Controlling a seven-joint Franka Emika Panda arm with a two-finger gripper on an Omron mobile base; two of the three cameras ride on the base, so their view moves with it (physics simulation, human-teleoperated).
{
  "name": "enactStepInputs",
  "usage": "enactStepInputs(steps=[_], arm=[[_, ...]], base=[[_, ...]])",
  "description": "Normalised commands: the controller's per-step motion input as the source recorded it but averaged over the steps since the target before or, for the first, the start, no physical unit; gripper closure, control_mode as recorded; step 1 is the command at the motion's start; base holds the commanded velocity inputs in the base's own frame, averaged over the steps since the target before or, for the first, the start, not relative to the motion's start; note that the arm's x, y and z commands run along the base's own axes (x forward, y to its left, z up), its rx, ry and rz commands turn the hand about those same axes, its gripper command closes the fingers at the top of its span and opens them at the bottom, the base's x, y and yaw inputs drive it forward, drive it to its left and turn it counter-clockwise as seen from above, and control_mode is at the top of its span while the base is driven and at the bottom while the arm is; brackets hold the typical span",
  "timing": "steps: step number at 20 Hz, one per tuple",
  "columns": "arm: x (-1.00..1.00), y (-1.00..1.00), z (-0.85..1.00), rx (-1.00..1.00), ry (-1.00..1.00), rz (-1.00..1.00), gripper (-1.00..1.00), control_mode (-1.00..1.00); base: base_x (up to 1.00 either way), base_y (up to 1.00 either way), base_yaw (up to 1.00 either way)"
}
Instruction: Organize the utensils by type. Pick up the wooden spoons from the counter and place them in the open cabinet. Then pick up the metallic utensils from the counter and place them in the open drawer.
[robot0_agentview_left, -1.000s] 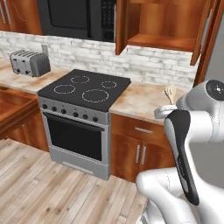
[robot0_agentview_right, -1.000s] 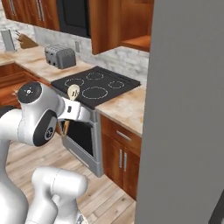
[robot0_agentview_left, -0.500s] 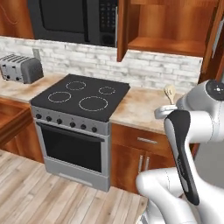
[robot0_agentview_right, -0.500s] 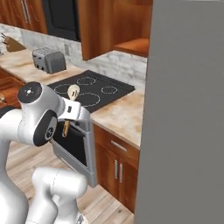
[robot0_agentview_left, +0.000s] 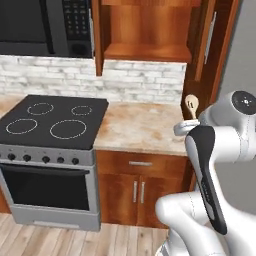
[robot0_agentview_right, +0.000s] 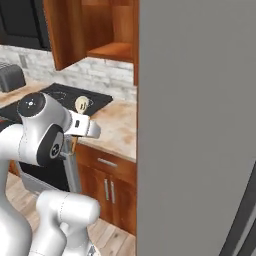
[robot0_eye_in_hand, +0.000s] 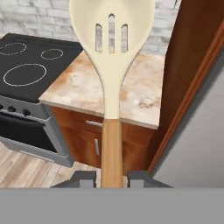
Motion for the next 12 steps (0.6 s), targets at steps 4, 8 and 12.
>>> enactStepInputs(steps=[4,8,12], arm=[[0.00,0.00,0.00,0.00,0.00,0.00,1.00,1.00],[0.00,0.00,0.00,0.00,0.00,0.00,1.00,1.00],[0.00,0.00,0.00,0.00,0.00,0.00,1.00,1.00]], base=[[0.06,0.30,-0.47],[0.01,0.36,-0.43],[0.00,0.49,-0.41]])
